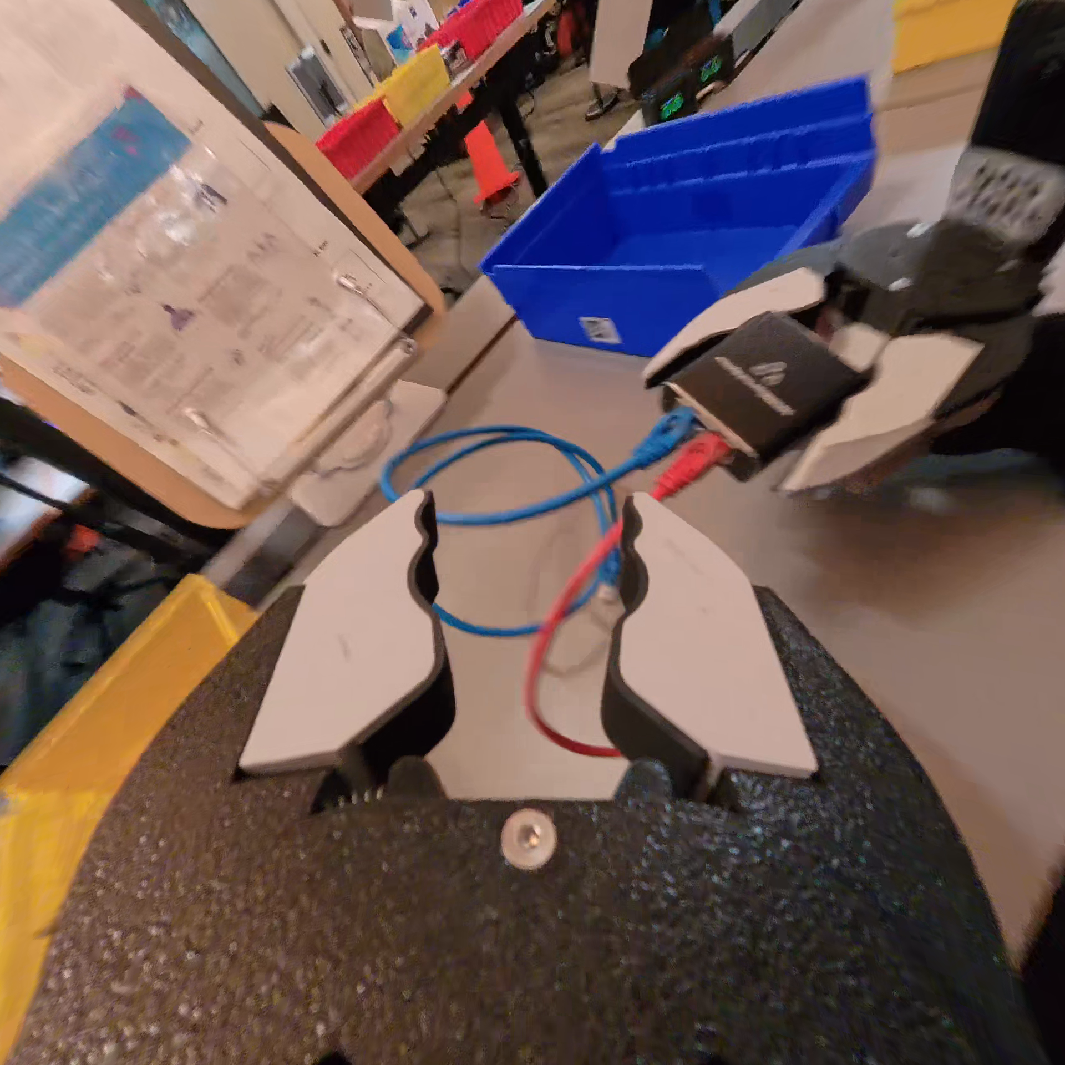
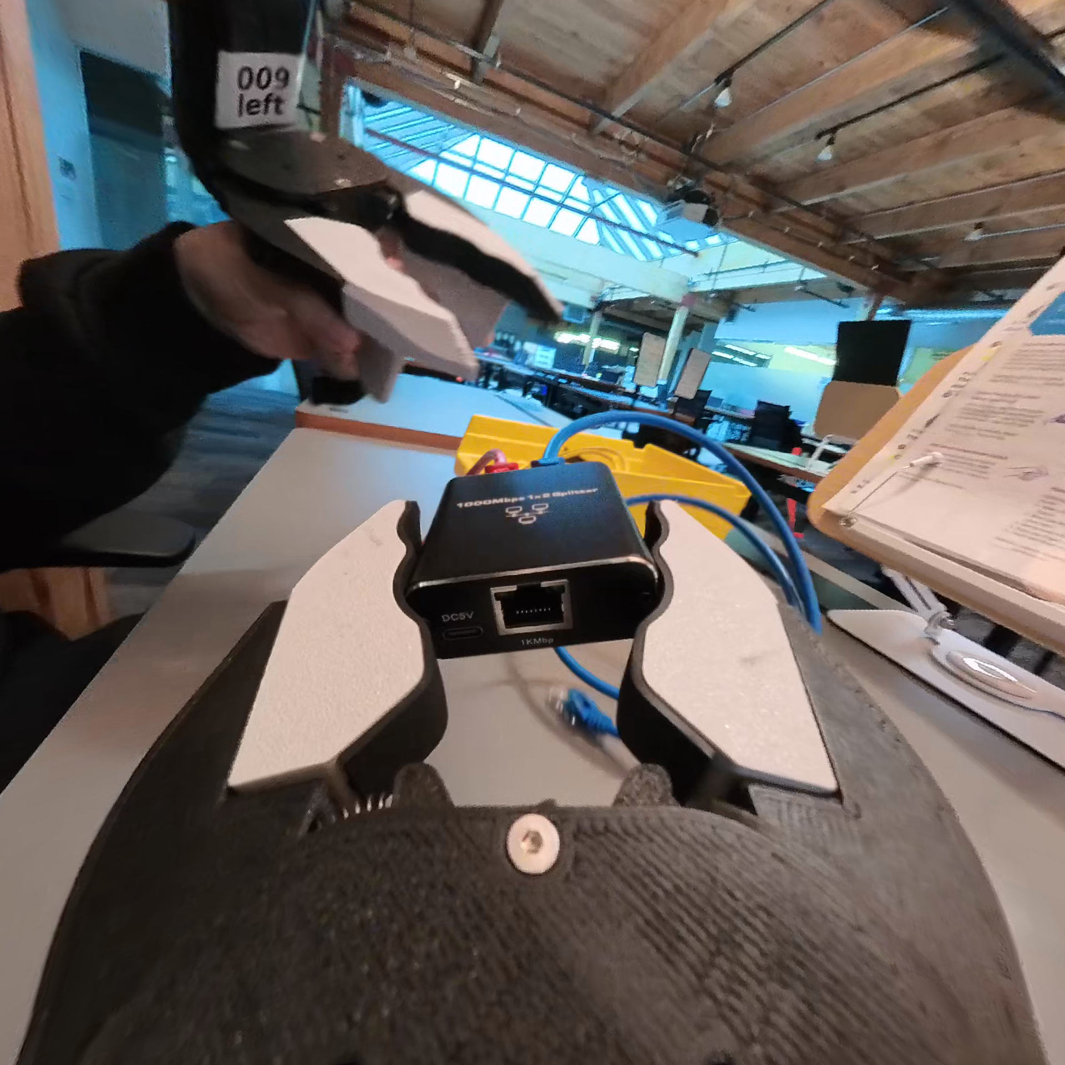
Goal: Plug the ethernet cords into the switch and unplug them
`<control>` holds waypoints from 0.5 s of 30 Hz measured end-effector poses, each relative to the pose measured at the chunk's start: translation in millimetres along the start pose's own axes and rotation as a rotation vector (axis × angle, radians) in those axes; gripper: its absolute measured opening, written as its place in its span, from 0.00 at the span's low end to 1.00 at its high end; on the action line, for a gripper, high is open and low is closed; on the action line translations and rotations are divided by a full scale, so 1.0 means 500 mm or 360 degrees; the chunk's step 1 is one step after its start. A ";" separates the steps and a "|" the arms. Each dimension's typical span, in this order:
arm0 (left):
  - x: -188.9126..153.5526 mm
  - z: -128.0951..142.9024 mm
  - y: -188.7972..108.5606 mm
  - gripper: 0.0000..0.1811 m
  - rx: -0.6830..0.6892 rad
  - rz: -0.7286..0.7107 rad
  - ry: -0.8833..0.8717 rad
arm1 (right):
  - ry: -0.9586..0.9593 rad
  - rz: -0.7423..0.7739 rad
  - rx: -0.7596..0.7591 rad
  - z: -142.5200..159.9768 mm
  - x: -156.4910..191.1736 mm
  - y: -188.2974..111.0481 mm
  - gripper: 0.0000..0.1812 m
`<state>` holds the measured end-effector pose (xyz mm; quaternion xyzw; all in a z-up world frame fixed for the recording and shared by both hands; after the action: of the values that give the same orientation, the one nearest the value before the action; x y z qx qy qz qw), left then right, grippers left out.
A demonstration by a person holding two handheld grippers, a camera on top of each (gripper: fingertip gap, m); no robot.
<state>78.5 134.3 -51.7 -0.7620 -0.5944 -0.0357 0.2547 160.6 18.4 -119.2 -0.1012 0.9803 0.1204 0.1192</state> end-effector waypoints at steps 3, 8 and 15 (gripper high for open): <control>-0.064 0.020 0.012 0.33 -0.0028 0.0443 -0.0542 | -0.0021 0.0160 -0.0027 -0.008 -0.017 -0.002 0.41; -0.096 0.054 0.057 0.29 -0.0263 0.1081 -0.1703 | -0.0126 0.0339 -0.0078 -0.026 -0.016 0.011 0.41; -0.115 0.061 0.097 0.23 -0.0319 0.1581 -0.2132 | -0.0230 0.0281 0.0001 -0.020 0.008 0.040 0.41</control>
<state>99.0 88.6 -115.3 -0.8142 -0.2094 0.4880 -0.2348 150.1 33.9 -106.9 -0.0056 0.9743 0.1372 0.1784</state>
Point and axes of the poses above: each gripper's, where its closed fingertips meet, y out along the fingers, z out of its underside, x = y × z across the jaws, the point moved 5 cm from there along -y, back along the fingers, and after that the axes turned 3 degrees about -y, right-handed, at the moved point
